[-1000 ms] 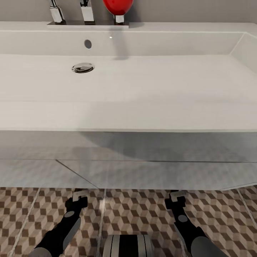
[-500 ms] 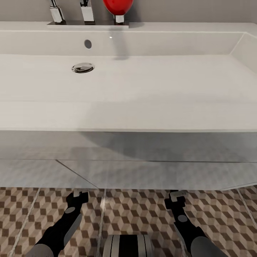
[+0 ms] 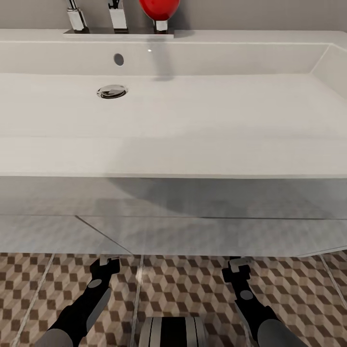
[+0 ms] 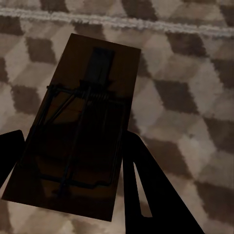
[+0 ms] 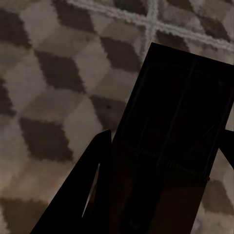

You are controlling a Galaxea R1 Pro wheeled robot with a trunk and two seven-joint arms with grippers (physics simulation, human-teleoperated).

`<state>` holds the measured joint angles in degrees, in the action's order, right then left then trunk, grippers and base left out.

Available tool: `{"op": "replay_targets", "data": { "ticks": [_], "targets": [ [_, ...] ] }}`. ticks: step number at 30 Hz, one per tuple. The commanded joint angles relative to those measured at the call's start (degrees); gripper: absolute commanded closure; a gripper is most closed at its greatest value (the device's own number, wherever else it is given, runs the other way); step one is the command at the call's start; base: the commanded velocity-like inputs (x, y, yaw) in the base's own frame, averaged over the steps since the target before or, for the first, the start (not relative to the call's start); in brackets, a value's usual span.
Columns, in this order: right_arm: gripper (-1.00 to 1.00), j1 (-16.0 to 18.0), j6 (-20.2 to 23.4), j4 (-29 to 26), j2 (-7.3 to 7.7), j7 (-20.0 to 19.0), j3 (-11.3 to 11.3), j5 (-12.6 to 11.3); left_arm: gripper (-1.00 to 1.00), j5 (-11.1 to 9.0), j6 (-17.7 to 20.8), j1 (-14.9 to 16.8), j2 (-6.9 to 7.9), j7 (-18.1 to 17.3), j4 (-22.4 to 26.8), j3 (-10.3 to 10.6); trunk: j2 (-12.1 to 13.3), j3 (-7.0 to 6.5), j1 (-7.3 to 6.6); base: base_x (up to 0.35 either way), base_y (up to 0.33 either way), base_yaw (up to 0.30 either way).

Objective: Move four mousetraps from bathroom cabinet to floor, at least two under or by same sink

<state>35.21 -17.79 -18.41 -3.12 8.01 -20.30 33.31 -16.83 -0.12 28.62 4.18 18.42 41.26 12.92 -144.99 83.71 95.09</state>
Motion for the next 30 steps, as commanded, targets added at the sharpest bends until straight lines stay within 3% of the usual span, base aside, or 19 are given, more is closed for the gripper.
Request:
{"op": "replay_targets", "data": {
  "ticks": [1,30],
  "targets": [
    [1.0,0.04,-0.22,0.05,-0.05,-0.01,-0.43,0.54,1.0,-0.49,-0.02,0.03,0.08,0.5,0.05,0.45,-0.01,0.03,-0.01,0.0,0.0,0.0],
    [1.0,2.14,-0.12,-0.37,-0.14,0.0,-0.44,0.15,1.0,-0.58,-0.23,0.03,-0.05,0.48,0.05,0.53,-0.01,0.03,-0.01,0.0,0.0,0.0]
  ]
}}
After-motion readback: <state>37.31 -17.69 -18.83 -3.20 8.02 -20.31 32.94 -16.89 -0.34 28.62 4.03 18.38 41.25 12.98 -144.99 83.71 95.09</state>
